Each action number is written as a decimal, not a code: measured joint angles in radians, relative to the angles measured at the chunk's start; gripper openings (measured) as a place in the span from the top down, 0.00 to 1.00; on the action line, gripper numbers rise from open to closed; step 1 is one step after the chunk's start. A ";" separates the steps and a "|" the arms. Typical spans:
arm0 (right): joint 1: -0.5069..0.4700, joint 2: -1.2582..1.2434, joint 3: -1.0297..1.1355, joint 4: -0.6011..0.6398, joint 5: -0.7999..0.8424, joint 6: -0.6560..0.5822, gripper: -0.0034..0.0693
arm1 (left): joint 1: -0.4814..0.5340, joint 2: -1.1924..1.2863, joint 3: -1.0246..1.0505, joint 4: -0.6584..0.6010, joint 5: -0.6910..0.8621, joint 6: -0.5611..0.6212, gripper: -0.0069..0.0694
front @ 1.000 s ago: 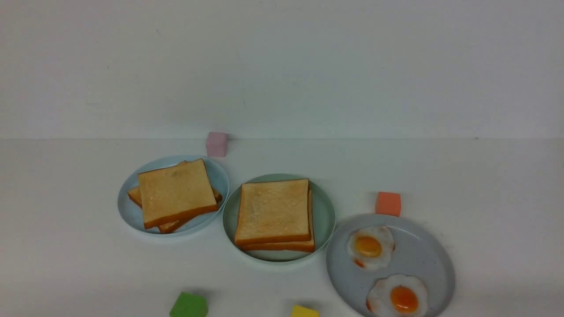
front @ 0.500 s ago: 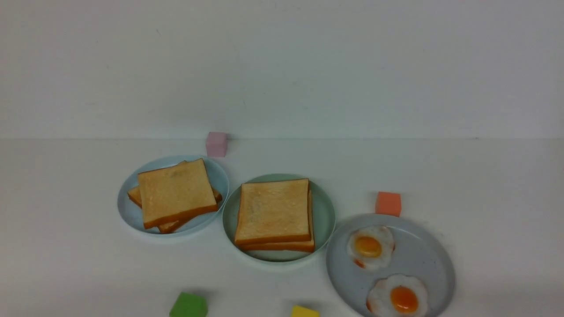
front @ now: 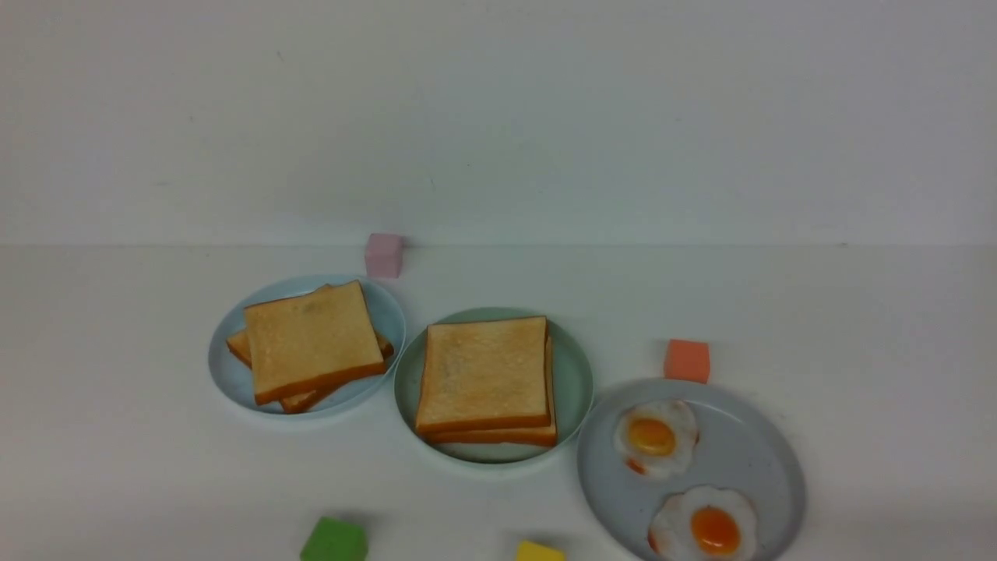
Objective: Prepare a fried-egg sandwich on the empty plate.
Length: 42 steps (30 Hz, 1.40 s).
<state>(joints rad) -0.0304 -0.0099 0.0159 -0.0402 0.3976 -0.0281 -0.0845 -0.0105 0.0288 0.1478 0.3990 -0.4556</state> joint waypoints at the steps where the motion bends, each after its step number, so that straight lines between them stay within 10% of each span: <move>1: 0.000 0.000 0.000 0.000 0.000 0.000 0.73 | 0.000 0.000 0.000 0.000 0.000 0.000 0.74; 42: 0.000 0.000 0.000 0.000 0.001 0.000 0.67 | 0.045 0.000 0.000 0.000 -0.002 0.000 0.69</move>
<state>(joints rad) -0.0304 -0.0099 0.0159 -0.0402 0.3986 -0.0281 -0.0397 -0.0105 0.0288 0.1478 0.3972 -0.4556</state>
